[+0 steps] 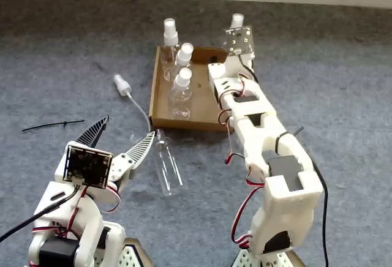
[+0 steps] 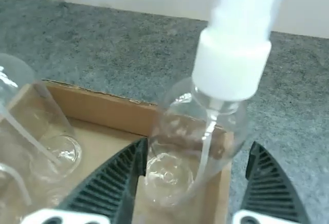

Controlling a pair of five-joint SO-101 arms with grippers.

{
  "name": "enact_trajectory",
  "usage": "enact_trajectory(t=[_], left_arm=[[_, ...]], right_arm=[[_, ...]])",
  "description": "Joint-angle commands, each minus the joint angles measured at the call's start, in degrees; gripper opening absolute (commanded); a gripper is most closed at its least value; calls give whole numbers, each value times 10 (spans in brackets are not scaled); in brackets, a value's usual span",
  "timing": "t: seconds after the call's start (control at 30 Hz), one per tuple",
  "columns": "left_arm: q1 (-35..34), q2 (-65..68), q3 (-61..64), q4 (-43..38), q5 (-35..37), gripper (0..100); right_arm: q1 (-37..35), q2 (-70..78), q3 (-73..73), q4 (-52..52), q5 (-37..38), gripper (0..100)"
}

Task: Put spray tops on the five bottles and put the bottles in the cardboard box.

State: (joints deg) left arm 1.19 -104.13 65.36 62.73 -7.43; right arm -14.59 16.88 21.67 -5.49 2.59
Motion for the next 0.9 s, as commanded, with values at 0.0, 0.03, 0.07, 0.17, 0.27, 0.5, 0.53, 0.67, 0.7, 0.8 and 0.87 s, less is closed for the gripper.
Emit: enact_trajectory(t=[0.0,0.03,0.07,0.17,0.27,0.5,0.53,0.67,0.7,0.8,0.87], left_arm=[[-1,-1,-1,-14,0,301],[-1,-1,-1,-14,0,301],[-1,-1,-1,-14,0,301],[-1,0,0,-14,0,301],[-1,0,0,-14,0,301],[-1,0,0,-14,0,301],[-1,0,0,-14,0,301],[-1,0,0,-14,0,301],[-1,0,0,-14,0,301],[-1,0,0,-14,0,301],[-1,0,0,-14,0,301]], right_arm=[[6,-22,-24,0,6,253],[6,-28,-28,0,6,253],[5,-35,-28,1,6,253],[3,-55,-26,2,5,253],[0,-62,-26,2,5,253],[-4,-65,-29,5,5,253],[-4,-65,-30,5,5,253],[-10,-69,-44,6,5,253],[-12,-73,-48,6,5,253],[-16,-85,-54,7,5,253],[-19,-94,-54,7,5,253]])
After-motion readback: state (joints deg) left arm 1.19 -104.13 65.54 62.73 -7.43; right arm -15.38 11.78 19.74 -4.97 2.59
